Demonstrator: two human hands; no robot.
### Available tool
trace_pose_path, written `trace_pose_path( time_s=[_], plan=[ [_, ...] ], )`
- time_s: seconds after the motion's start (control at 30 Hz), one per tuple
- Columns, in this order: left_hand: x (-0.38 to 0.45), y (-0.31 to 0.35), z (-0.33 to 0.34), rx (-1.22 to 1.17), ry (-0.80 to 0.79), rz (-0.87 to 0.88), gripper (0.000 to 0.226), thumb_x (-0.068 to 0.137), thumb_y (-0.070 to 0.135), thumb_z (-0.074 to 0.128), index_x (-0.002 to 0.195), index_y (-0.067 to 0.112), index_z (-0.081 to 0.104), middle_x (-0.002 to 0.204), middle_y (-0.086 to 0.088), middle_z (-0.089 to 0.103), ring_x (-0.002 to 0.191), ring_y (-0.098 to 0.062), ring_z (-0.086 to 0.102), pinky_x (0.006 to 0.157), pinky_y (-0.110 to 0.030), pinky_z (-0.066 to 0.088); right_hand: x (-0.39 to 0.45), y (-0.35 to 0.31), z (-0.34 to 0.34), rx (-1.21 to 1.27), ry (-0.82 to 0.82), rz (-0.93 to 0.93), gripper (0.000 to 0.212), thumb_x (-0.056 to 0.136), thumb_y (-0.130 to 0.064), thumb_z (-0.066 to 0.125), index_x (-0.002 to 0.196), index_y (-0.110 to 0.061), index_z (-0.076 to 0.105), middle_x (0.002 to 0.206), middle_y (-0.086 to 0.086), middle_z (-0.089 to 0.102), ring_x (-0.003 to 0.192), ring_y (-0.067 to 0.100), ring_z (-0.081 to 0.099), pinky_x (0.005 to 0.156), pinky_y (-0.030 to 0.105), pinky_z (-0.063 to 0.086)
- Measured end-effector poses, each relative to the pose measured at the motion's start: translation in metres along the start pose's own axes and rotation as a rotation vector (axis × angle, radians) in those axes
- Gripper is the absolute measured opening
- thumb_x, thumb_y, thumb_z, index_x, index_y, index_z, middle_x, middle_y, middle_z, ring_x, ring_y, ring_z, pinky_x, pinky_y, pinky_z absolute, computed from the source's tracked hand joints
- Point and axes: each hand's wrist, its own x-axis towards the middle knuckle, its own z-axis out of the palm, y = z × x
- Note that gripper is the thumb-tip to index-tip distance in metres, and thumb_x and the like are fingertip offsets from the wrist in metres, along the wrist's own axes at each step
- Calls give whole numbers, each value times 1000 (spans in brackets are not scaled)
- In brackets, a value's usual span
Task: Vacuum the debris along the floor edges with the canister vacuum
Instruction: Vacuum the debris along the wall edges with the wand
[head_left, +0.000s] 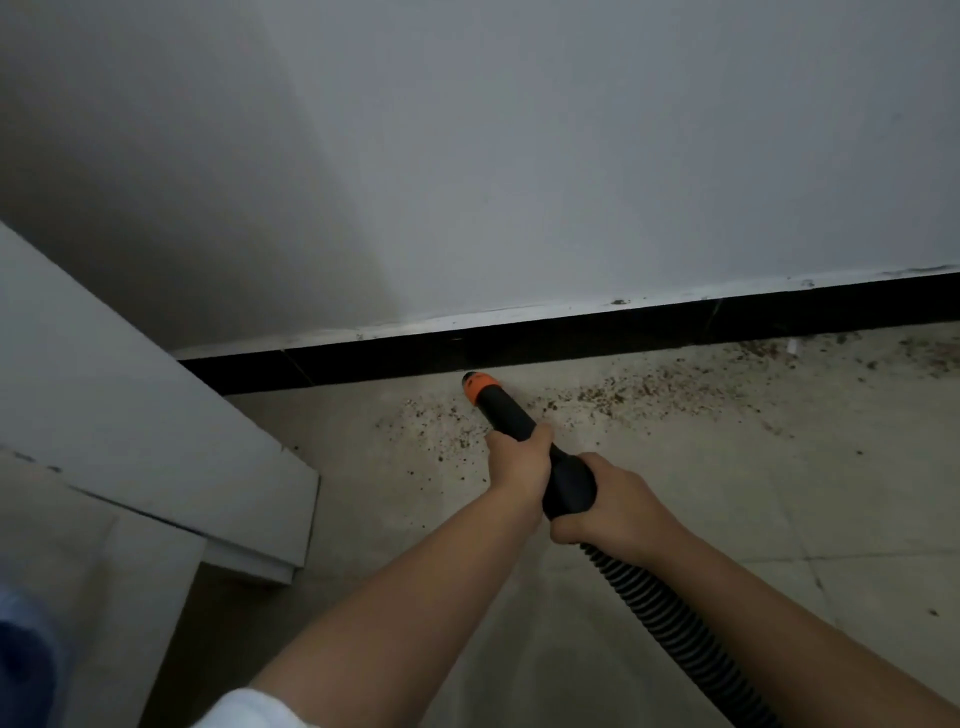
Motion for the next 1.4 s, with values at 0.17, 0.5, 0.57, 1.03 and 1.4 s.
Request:
trace_pose_path(
  time_s=[0.17,0.5,0.57,1.03,1.4],
  plan=[
    [16,15,-10,12,-42,6,53,92,25,54,136,6,32,122,-15,53,94,-27,54,78,-33,46,21,-11,8,-1,44,34,45,69,-18,73,104,-17,46,88,-2,55,70,11,55,51,20,41],
    [19,11,-51,-177,135,92,45,91,22,55,128,7,35,98,-6,53,81,-20,55,74,-32,47,36,-37,25,8,-98,-111,46,64,-10,75,102,-20,51,91,-1,59,78,15,59,62,26,48],
    [22,8,-73,-234,249,72,48,90,21,56,130,6,34,111,-13,55,90,-26,58,80,-36,50,45,-50,40,-13,-203,-152,41,60,-15,76,94,-20,54,88,-1,59,76,15,58,65,28,47],
    [55,1,-140,-265,397,19,44,90,19,54,127,0,40,115,-21,56,100,-34,58,89,-43,50,79,-87,92,-31,-381,-154,39,61,-18,75,92,-19,51,82,-4,55,68,9,54,55,19,42],
    [32,-3,-84,-304,110,8,45,90,25,58,126,5,40,101,-12,55,87,-26,57,78,-37,50,41,-54,51,-143,-149,-104,44,64,-19,74,102,-17,51,86,-4,56,71,8,54,55,20,42]
  ],
)
